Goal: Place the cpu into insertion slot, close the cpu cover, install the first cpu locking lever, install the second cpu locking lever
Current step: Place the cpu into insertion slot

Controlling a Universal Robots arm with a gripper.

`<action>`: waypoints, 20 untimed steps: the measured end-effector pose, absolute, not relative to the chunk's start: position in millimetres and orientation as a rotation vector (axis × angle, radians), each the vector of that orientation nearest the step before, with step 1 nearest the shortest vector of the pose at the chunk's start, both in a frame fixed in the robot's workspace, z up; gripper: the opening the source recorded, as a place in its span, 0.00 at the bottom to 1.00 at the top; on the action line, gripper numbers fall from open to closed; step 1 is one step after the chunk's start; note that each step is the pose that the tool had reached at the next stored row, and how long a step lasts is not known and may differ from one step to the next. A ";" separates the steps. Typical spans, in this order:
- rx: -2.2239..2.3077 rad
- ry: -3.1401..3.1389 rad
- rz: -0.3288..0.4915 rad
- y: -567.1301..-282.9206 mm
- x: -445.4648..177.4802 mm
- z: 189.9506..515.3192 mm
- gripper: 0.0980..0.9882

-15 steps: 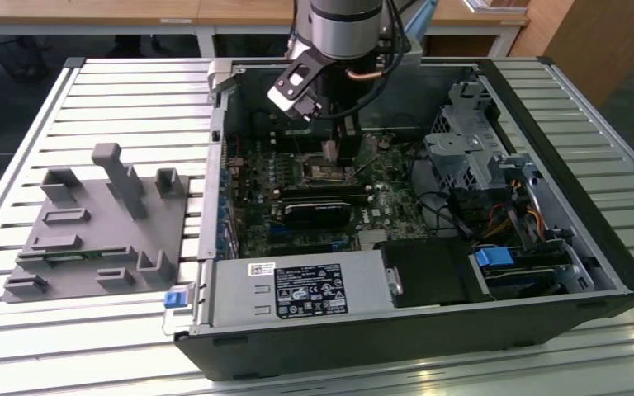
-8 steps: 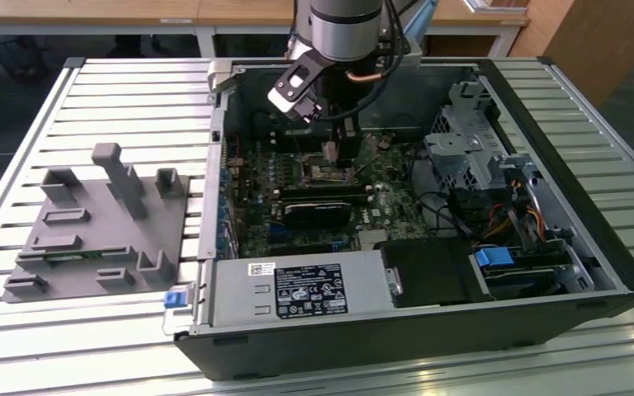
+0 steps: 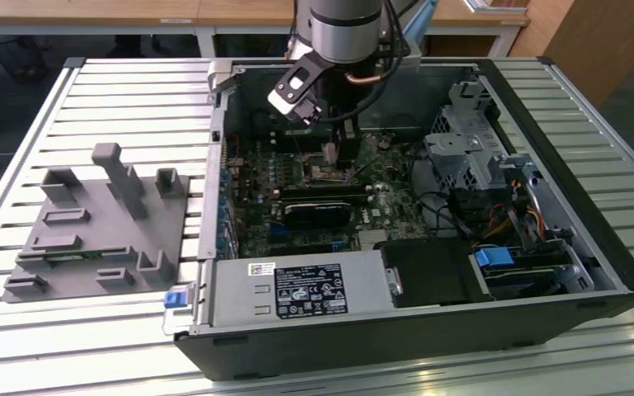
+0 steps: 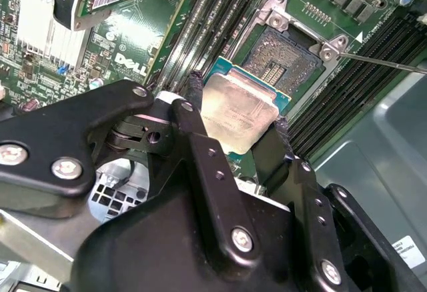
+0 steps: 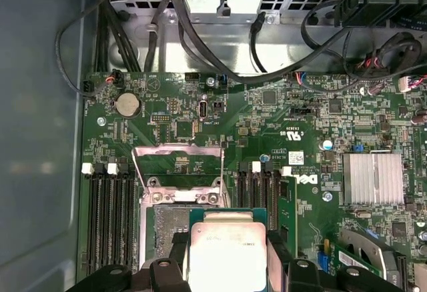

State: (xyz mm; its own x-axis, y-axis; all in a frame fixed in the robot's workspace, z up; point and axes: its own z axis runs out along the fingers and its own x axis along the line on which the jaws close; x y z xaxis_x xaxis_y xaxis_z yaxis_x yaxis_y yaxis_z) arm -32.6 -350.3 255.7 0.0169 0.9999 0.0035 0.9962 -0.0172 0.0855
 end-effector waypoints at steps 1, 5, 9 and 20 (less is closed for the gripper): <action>2.198 2.160 0.096 -350.2 -32.7 255.1 0.50; 2.198 2.161 0.095 -349.8 -32.7 252.6 0.50; 2.198 2.161 0.096 -346.7 -32.7 250.6 0.50; 2.193 2.166 0.096 -335.1 -32.8 240.3 0.50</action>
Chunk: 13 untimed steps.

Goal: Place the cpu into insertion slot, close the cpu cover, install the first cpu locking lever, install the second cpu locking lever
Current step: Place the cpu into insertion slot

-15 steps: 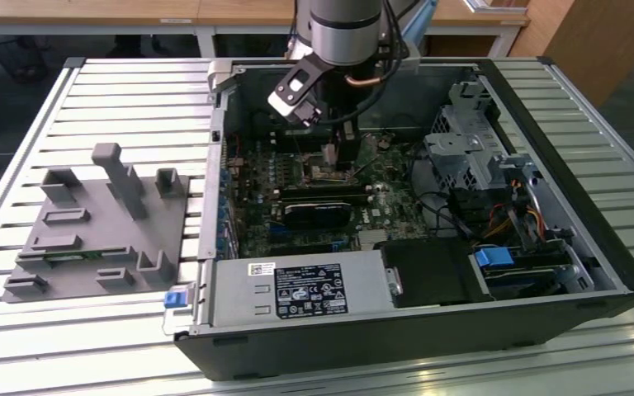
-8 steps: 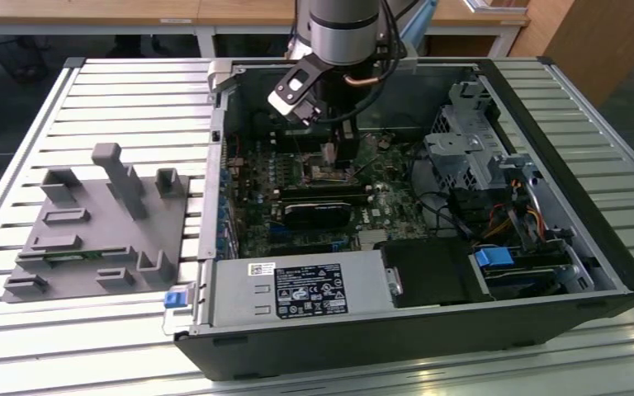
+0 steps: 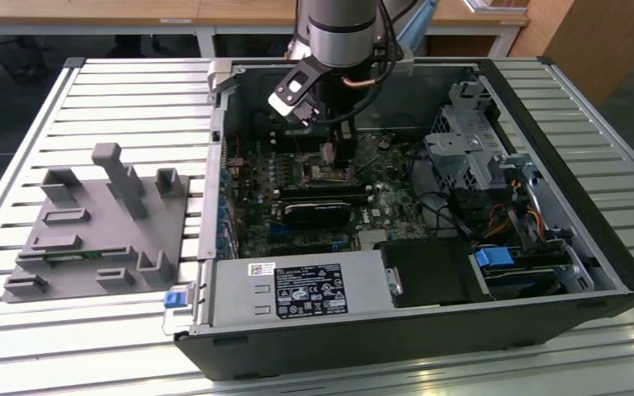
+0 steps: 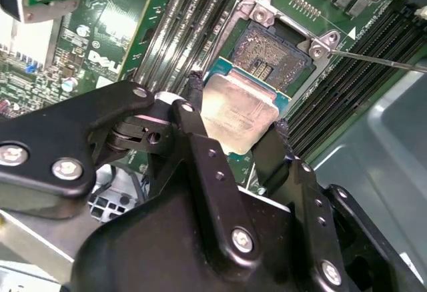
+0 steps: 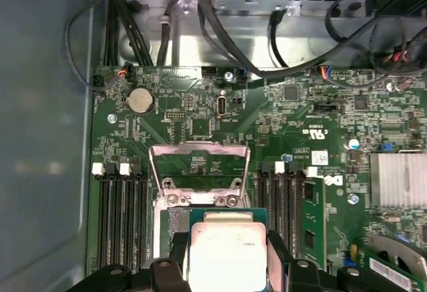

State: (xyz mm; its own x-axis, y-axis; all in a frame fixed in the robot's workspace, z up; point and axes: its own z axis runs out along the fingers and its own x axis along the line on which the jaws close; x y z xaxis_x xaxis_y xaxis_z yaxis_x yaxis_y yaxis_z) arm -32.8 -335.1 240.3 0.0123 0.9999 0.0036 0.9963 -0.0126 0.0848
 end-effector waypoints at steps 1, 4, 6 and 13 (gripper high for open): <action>2.190 2.169 0.096 -334.5 -32.8 239.1 0.50; 2.182 2.178 0.096 -333.2 -33.2 236.0 0.50; 2.178 2.182 0.096 -332.5 -33.7 234.0 0.50; 2.172 2.188 0.097 -327.4 -35.4 224.3 0.50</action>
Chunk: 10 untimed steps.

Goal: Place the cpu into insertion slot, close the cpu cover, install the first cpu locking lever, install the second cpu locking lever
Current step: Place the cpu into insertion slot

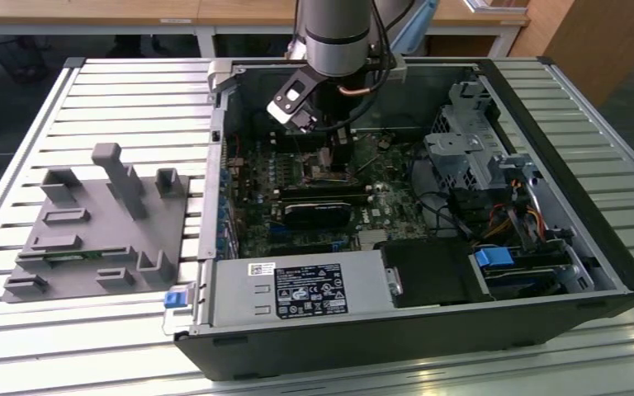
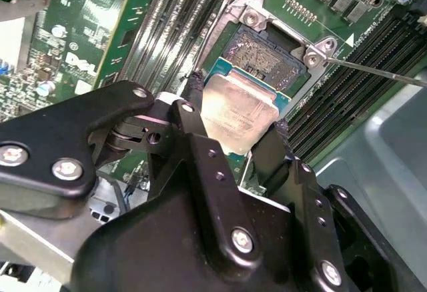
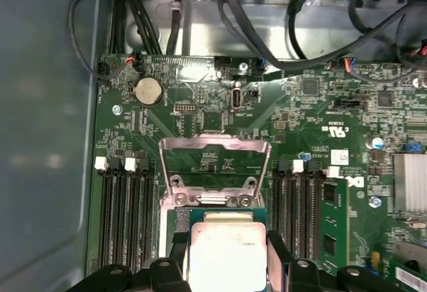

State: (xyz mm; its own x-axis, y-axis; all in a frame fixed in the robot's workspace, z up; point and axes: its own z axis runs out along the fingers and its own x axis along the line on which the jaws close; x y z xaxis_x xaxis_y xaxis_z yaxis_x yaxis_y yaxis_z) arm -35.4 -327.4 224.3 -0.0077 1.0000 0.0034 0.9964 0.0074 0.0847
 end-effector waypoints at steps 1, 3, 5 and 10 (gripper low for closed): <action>2.172 2.188 0.097 -326.7 -35.5 222.8 0.50; 2.172 2.188 0.097 -325.4 -35.5 219.9 0.50; 2.172 2.188 0.097 -324.8 -35.6 217.1 0.50; 2.171 2.188 0.096 -324.2 -36.9 212.4 0.50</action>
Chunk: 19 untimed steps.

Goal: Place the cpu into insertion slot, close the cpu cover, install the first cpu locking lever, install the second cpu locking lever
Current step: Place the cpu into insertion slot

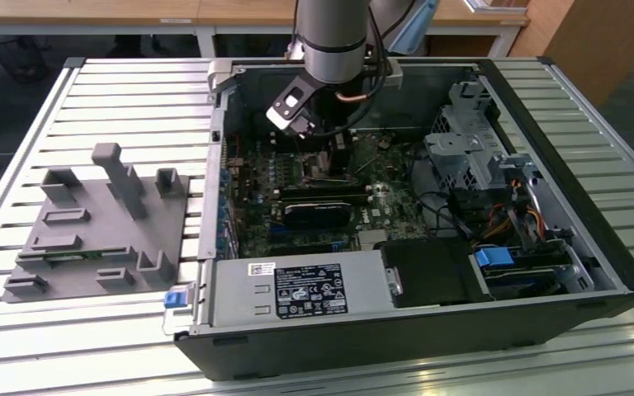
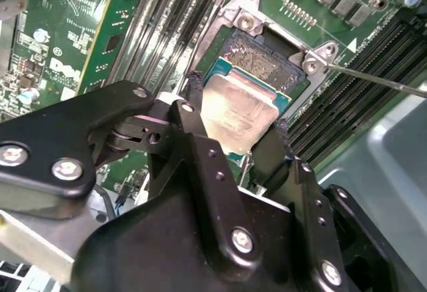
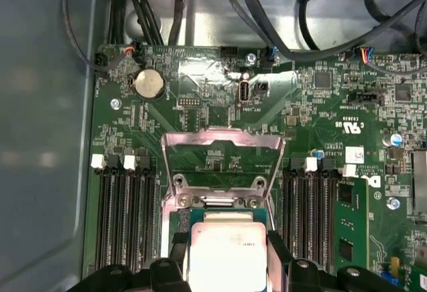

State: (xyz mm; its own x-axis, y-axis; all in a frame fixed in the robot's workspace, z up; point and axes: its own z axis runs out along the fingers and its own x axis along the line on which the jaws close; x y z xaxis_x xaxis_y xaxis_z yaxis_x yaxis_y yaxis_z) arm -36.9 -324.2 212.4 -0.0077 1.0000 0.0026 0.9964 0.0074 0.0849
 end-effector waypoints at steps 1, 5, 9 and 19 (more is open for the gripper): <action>2.170 2.187 0.094 -324.2 -36.8 212.0 0.50; 2.169 2.186 0.092 -324.2 -38.2 209.6 0.50; 2.169 2.186 0.092 -323.6 -39.5 207.3 0.50; 2.176 2.179 0.092 -319.5 -44.6 201.6 0.50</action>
State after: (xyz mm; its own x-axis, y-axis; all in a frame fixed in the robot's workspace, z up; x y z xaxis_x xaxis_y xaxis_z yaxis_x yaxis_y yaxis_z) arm -44.6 -319.5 201.6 -0.0012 1.0000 -0.0012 0.9963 0.0013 0.0854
